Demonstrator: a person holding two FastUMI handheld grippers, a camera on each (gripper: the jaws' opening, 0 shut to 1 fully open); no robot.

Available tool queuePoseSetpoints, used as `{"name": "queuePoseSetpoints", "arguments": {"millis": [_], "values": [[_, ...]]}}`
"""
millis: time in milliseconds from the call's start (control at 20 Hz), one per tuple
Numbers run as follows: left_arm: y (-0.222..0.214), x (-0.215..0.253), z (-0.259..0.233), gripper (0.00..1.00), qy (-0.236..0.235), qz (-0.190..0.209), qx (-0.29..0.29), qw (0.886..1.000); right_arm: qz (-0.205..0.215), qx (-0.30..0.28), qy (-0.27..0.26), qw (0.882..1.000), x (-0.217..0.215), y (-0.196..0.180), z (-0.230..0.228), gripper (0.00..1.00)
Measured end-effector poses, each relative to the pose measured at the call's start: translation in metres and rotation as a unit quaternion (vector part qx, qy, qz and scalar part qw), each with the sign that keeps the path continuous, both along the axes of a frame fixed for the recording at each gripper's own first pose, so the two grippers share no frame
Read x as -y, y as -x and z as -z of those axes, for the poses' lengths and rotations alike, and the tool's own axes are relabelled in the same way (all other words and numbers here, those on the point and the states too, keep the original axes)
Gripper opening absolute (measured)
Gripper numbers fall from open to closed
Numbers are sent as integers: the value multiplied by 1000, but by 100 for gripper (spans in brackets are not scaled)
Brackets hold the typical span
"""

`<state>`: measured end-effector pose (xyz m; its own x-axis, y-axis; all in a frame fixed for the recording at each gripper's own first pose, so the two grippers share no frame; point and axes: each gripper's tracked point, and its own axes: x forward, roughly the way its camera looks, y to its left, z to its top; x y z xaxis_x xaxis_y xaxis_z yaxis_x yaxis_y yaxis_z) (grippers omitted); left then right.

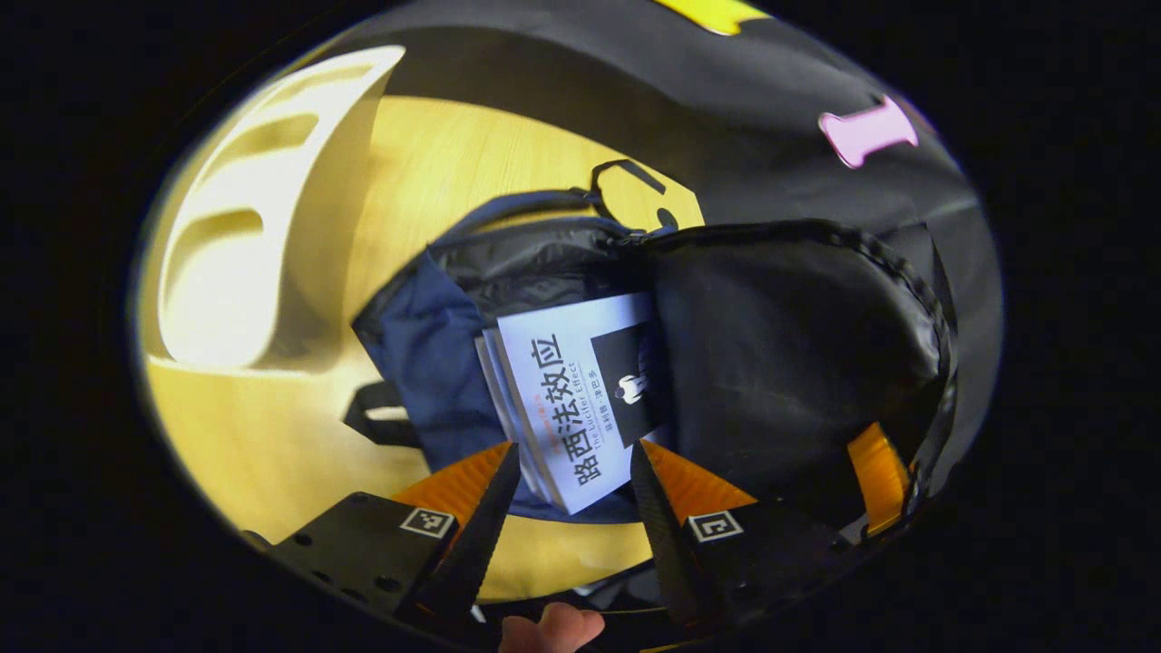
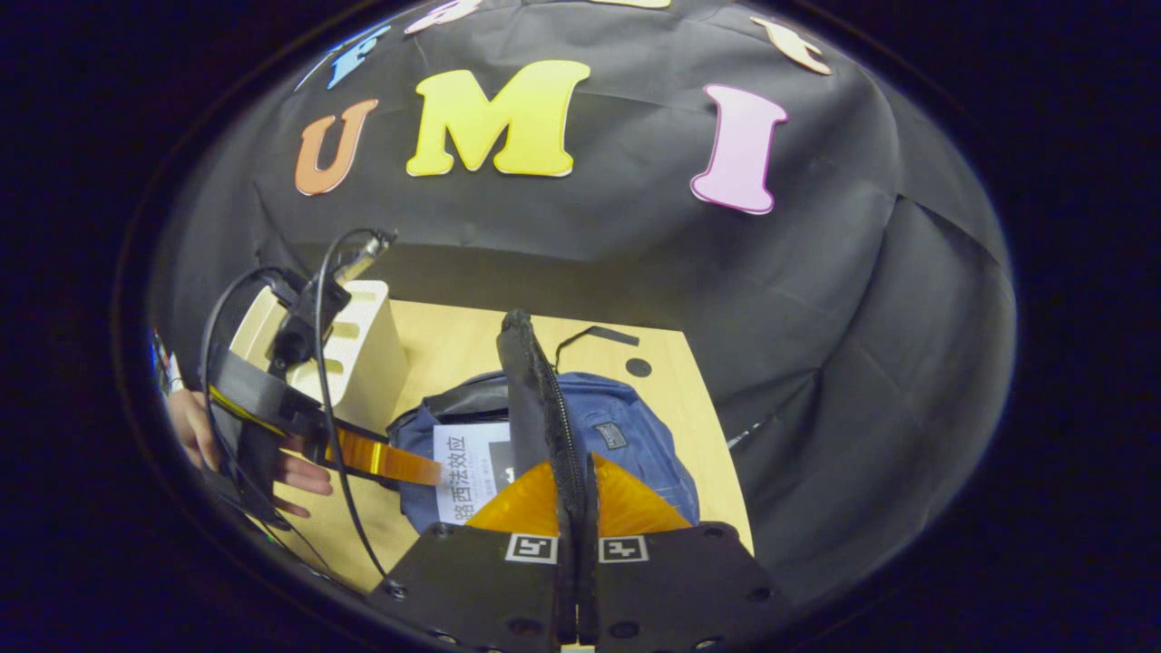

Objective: Open the schoolbag, grab two books from the bookshelf and put them into the schoolbag.

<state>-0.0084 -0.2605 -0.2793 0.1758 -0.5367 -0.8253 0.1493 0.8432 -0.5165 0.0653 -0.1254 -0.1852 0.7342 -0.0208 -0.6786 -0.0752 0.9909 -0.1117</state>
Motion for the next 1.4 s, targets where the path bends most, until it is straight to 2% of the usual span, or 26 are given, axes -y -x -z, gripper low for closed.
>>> {"name": "queuePoseSetpoints", "arguments": {"millis": [150, 300, 400, 550, 600, 750, 900, 1000, 1050, 1100, 1250, 1300, 1350, 1400], "values": [[-11, -33, -25, 78, -62, 19, 79, 995, -4, 5, -11, 1000, -13, 1, -3, 2], [-23, -65, -57, 78, -107, 11, 143, 984, -12, 6, -14, 1000, -26, 5, 0, 5], [-24, -82, -80, 78, -124, 4, 172, 977, -20, 3, -15, 1000, -37, 10, 2, 2], [-11, -101, -106, 78, -119, 3, 173, 978, -37, -3, -16, 999, -57, 14, 9, 2], [-6, -108, -110, 84, -121, 6, 171, 978, -43, -7, -16, 999, -64, 16, 13, 2], [3, -138, -117, 80, -145, 9, 170, 975, -62, -18, -18, 998, -88, 21, 29, 2], [5, -169, -126, 80, -166, -18, 186, 968, -80, -33, -20, 996, -112, 30, 50, 2], [-3, -192, -142, 80, -179, -43, 215, 959, -96, -46, -22, 994, -131, 33, 69, 2], [-7, -204, -151, 85, -184, -57, 235, 953, -106, -51, -22, 993, -141, 34, 79, 2], [-12, -211, -161, 81, -185, -69, 256, 946, -116, -58, -21, 991, -147, 36, 90, 2], [-26, -230, -191, 82, -186, -104, 323, 922, -131, -79, -20, 988, -164, 40, 118, 2], [-30, -238, -199, 84, -189, -116, 343, 913, -134, -84, -18, 987, -168, 40, 127, 2], [-33, -242, -207, 93, -190, -125, 362, 904, -137, -87, -17, 987, -171, 40, 134, 2], [-36, -248, -216, 96, -193, -135, 378, 895, -141, -91, -17, 986, -175, 40, 143, 2]]}}
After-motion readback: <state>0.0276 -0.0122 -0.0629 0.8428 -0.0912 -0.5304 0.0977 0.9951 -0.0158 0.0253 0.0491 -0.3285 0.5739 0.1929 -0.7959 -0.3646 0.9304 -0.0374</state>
